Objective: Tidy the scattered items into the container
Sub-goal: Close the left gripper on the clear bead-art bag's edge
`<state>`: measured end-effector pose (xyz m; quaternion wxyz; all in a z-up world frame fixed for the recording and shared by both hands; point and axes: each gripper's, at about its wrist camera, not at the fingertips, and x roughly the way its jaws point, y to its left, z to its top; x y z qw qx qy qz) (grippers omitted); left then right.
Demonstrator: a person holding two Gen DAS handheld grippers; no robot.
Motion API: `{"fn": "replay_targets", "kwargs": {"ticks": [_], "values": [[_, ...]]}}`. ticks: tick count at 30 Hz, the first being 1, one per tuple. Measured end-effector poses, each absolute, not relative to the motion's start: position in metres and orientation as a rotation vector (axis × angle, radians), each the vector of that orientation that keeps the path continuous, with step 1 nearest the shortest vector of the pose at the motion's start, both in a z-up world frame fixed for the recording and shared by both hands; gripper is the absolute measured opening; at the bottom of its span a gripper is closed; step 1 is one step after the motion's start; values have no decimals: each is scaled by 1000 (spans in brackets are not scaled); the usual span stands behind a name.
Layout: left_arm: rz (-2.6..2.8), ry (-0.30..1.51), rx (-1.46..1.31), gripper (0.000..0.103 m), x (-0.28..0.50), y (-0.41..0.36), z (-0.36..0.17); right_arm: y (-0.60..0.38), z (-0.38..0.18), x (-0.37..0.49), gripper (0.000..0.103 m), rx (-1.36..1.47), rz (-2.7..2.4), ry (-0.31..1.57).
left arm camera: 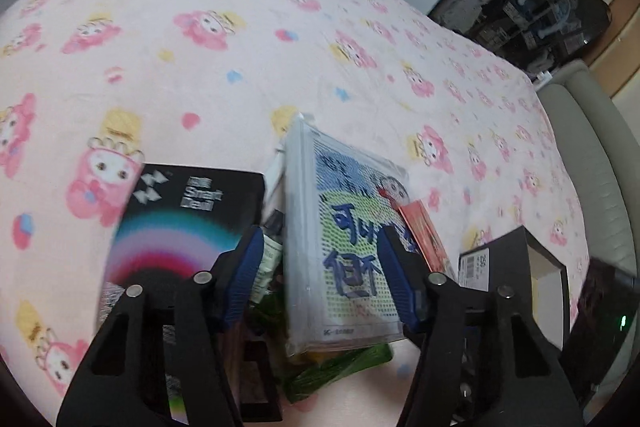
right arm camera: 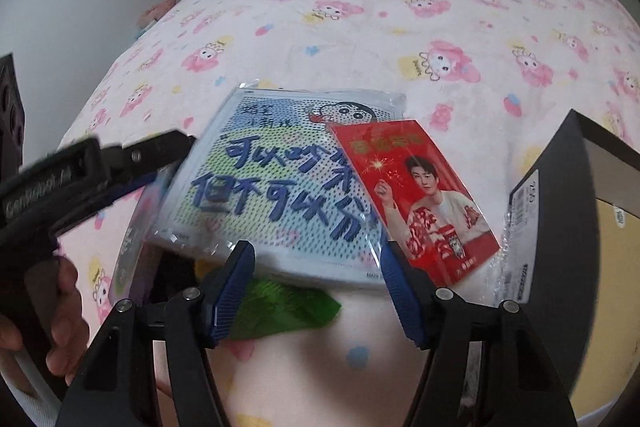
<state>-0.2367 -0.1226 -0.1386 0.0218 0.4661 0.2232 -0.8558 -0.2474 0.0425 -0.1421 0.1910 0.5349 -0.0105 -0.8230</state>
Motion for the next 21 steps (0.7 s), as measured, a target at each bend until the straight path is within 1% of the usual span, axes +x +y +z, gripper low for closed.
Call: {"fn": "replay_targets", "kwargs": {"ticks": [2,4,6,12,18,21], "values": [[-2653,674,1476,51,-241,-118,-145,41,-148,-253,63,1528,-2320,-27],[-2650,654,1506,43,-245,-115,-150,43,-151,-260,63,1542,-2325,-44],[-2626,628,1521,38,-247,-114,-154,47,-154,-264,63,1558,-2329,-80],[-2598,680,1526,38,-245,-121,-157,64,-159,-264,63,1612,-2352,-160],[-2600,700,1540,38,-241,-120,-155,71,-154,-246,63,1646,-2243,-320],[-2602,711,1546,38,-241,-119,-155,69,-156,-244,63,1651,-2203,-361]]}}
